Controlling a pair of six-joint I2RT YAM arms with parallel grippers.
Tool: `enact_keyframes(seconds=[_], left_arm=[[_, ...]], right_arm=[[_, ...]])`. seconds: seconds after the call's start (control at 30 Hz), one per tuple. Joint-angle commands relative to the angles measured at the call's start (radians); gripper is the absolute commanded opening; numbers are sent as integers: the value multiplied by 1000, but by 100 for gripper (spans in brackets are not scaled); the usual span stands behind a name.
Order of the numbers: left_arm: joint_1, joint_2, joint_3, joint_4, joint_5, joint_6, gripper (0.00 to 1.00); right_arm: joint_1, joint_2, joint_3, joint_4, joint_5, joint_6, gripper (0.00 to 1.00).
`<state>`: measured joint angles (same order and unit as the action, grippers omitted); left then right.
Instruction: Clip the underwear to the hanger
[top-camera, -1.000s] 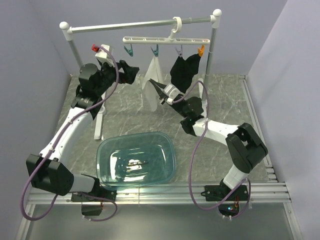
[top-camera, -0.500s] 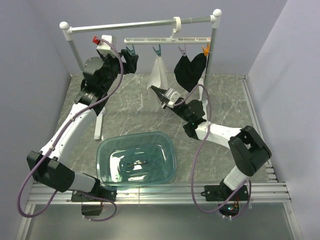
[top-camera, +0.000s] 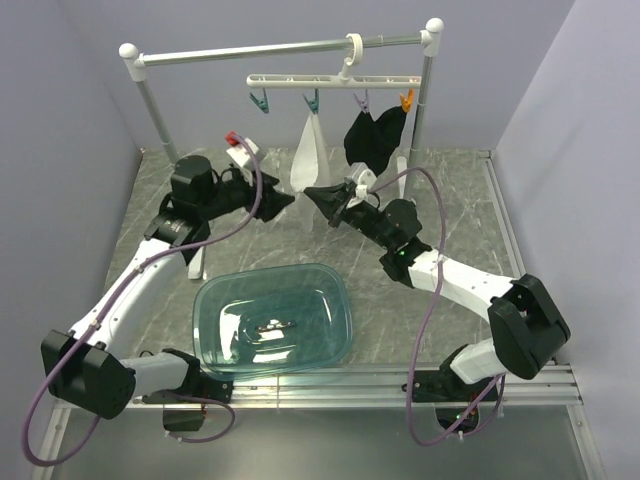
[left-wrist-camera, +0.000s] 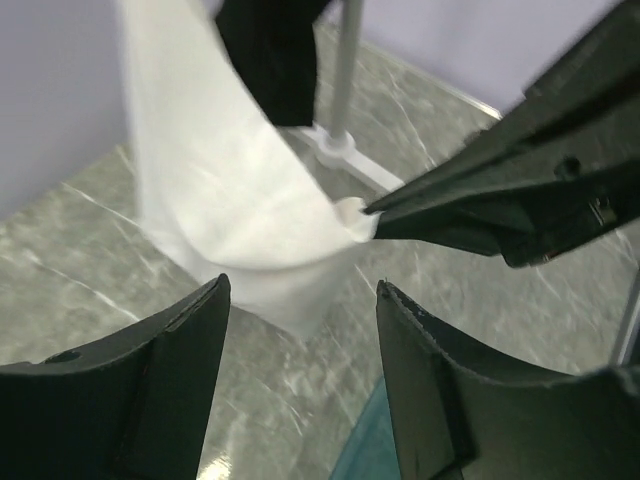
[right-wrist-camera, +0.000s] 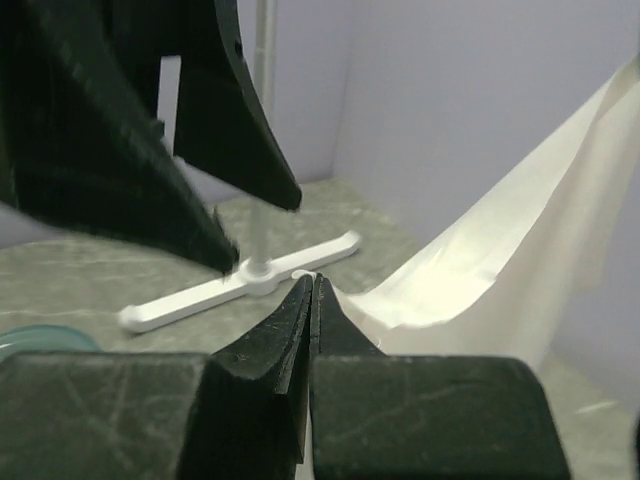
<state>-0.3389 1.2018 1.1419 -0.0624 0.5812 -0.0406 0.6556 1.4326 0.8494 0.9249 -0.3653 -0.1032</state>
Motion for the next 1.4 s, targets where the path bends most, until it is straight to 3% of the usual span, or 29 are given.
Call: enact_keyframes(seconds=[0.0,0.13,0.3,0.4,0.47,0.63,0.97,1.17,1.27,1.3,1.33,1.37], left_arm=[[-55,10,-31,9,46,83,65],[-69,-7,-73,21,57,116,59],[-86,-5,-94,-36,30,204,41],[-84,-16,-120,-10,12,229,40],[-84,-41,-159,42,23,229,40],[-107,-62,-212,148,-33,217,55],[-121,-8,-176,207,-179,171,50],[-120,-2,-174,243,-210,183,38],[-120,-7,-172,256,-210,188,25],[-121,-16,-179,259,-204,186,12],[-121,-19,-180,257,-195,189,7],[-120,-25,-182,251,-186,195,4]], right_arm=[[-4,-28,51,-118,-11,196,0],[-5,-8,120,-271,-20,269,0],[-5,32,225,-464,-49,368,0],[-8,57,255,-514,-64,393,0],[-13,68,260,-500,-79,437,0],[-20,81,258,-436,-115,533,0],[-22,89,229,-276,-182,605,0],[-28,97,227,-242,-216,646,0],[-28,98,235,-244,-224,648,0],[-30,100,232,-239,-227,646,0],[-36,97,229,-233,-228,646,0],[-40,95,229,-235,-219,643,11]])
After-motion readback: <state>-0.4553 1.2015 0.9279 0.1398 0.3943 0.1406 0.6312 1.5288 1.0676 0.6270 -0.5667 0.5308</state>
